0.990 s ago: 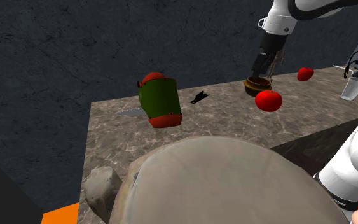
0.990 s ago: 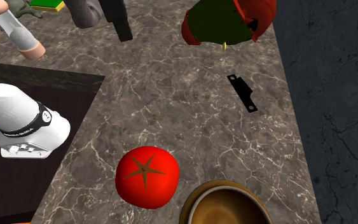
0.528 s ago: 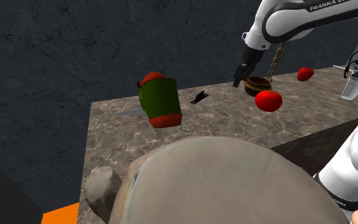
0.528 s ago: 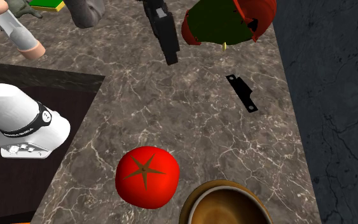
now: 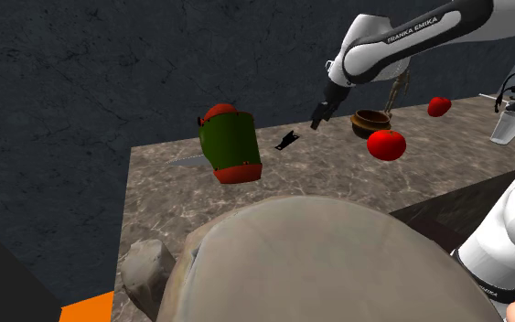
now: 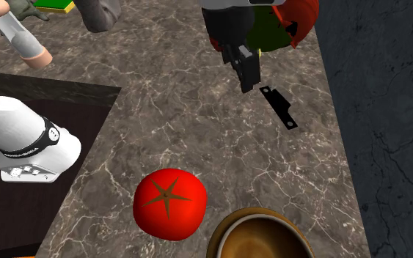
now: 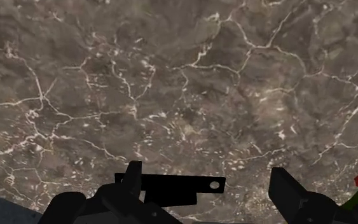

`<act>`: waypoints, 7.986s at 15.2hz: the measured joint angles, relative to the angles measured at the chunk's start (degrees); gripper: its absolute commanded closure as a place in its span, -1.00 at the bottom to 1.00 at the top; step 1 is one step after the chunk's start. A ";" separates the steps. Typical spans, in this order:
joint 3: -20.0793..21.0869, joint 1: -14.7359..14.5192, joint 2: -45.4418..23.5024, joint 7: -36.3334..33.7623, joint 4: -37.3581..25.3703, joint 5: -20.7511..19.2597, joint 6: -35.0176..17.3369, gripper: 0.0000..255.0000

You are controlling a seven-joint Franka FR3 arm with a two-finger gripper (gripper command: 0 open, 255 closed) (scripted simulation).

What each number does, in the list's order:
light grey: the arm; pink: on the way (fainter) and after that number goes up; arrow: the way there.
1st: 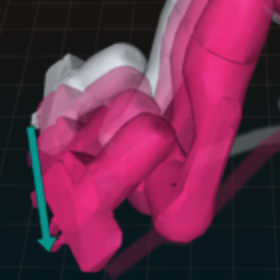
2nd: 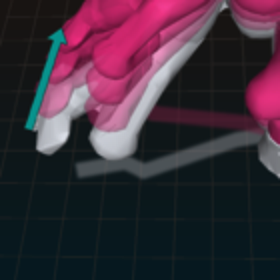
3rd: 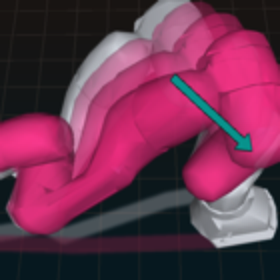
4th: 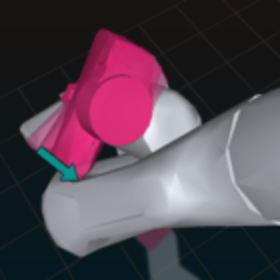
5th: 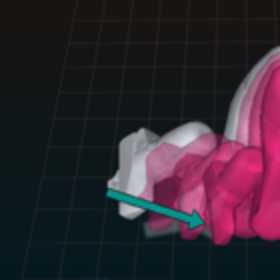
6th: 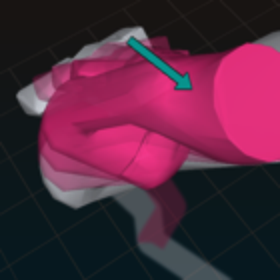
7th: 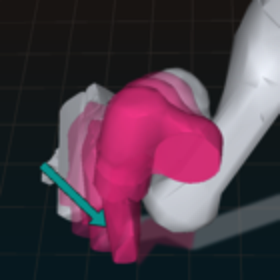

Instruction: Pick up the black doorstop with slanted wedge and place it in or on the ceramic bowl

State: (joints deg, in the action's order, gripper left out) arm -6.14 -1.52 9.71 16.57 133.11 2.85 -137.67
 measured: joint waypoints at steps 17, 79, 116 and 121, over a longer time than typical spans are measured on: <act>1.34 0.23 -26.31 11.34 -16.49 12.24 -16.53 -1.00; 4.94 3.06 -20.95 30.51 -14.93 17.84 -9.74 1.00; -4.07 10.70 -7.64 40.40 -20.49 16.16 12.74 1.00; -7.62 13.87 -7.66 47.20 -21.24 17.49 15.56 1.00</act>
State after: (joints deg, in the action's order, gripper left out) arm -13.76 12.35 2.05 63.78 111.87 20.34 -122.11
